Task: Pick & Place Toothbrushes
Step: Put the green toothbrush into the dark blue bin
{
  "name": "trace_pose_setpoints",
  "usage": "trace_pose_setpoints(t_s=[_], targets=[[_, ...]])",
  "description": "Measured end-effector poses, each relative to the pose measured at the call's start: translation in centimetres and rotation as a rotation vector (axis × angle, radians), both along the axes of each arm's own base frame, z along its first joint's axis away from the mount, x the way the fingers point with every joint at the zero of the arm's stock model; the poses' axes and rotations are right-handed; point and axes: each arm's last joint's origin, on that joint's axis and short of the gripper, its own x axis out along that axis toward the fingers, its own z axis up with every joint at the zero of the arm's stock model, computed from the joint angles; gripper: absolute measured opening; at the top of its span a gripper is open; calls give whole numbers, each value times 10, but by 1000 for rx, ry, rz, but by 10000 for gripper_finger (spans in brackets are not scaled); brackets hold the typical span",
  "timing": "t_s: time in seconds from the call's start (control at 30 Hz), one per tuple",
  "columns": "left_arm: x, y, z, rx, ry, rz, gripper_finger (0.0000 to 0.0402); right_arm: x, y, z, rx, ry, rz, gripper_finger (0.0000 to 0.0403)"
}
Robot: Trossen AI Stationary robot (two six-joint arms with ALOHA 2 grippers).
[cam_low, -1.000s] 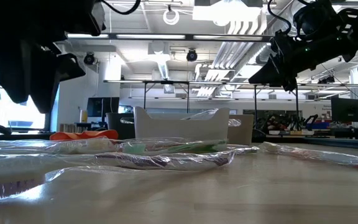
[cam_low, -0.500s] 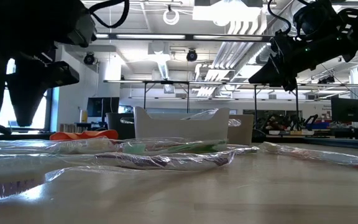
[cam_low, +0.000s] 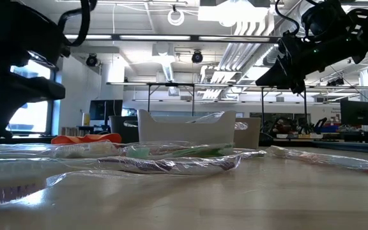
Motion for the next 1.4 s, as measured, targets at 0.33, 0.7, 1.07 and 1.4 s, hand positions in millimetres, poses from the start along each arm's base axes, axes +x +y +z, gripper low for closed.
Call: trace_pose_setpoints(t_s=[0.33,0.7,1.07,1.4], targets=[[3,0,-7,43,-5,6,165,0,0,0,3,-1,2,2],[6,-1,-6,14,-32,19,165,0,0,0,3,-1,2,2],[7,-2,-6,5,-43,13,92,0,0,0,4,-2,2,2],[10,-4,-4,-67,-42,9,24,0,0,0,4,-1,2,2]])
